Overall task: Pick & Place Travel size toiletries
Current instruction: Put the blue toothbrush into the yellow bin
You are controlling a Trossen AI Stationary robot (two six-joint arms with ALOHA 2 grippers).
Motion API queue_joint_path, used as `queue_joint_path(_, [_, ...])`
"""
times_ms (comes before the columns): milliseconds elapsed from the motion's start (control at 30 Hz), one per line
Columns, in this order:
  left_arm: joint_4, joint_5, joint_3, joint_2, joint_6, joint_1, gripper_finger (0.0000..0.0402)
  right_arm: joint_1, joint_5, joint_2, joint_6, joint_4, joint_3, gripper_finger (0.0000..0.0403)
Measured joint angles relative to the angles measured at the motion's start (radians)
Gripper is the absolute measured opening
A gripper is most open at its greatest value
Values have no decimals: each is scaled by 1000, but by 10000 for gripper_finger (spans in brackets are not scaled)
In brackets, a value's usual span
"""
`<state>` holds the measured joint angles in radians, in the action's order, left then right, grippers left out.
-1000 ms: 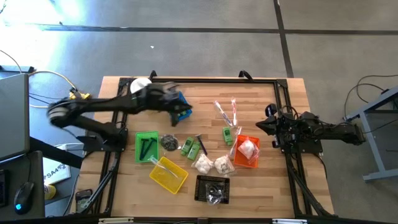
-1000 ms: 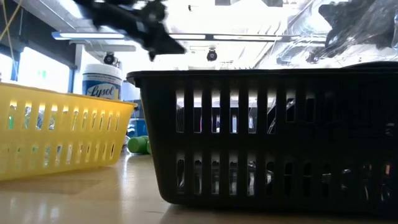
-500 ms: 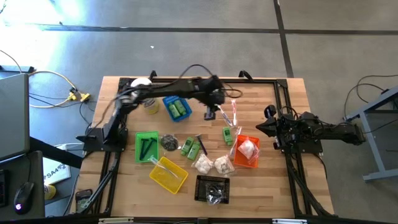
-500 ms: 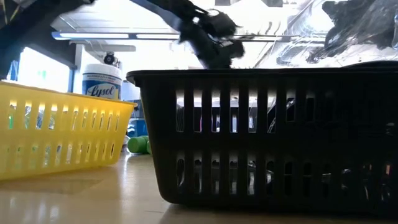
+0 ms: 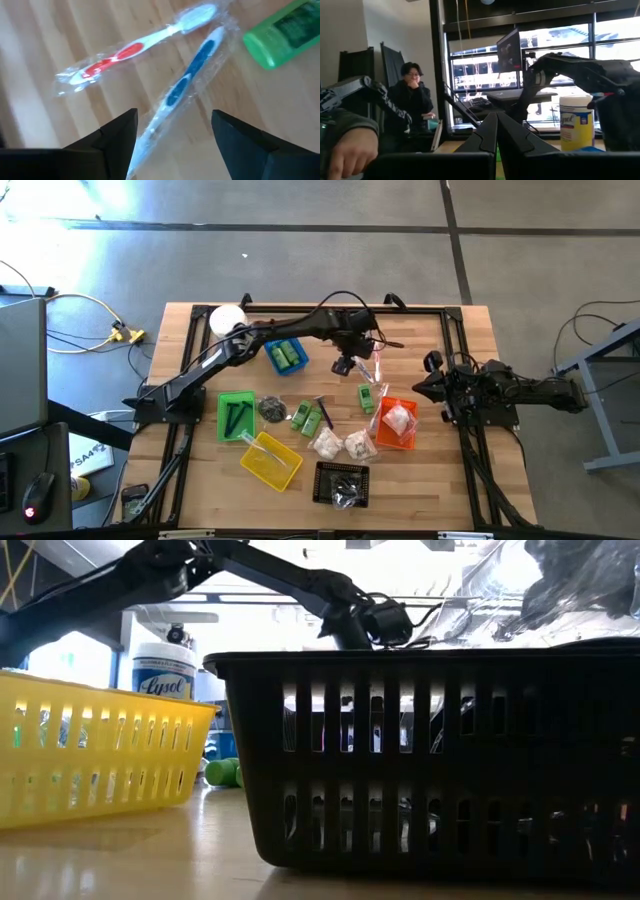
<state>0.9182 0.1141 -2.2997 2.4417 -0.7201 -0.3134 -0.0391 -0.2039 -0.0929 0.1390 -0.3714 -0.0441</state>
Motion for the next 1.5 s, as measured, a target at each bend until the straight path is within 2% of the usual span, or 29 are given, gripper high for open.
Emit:
queue_joint_path(300, [-2,142,0,0,-36,0,248,0,-9,0,-8,-18,0,3])
queue_joint_path(400, [-2,159,0,1,-36,0,248,0,-8,0,-10,-31,0,3])
queue_joint_path(867, [-24,122,1,62,-85,-1,248,0,-9,0,-12,-52,0,3])
queue_joint_path(1100, [-29,147,1,62,-83,-1,248,0,-14,0,-12,-52,0,2])
queue_joint_path(1333, [-86,170,-4,109,-31,0,248,0,-15,0,-12,-55,0,2])
queue_joint_path(1433, [-53,154,-18,117,-9,0,248,0,-16,0,-12,-63,0,2])
queue_joint_path(1500, [-44,180,-20,121,13,-1,248,0,-16,0,-13,-67,0,2])
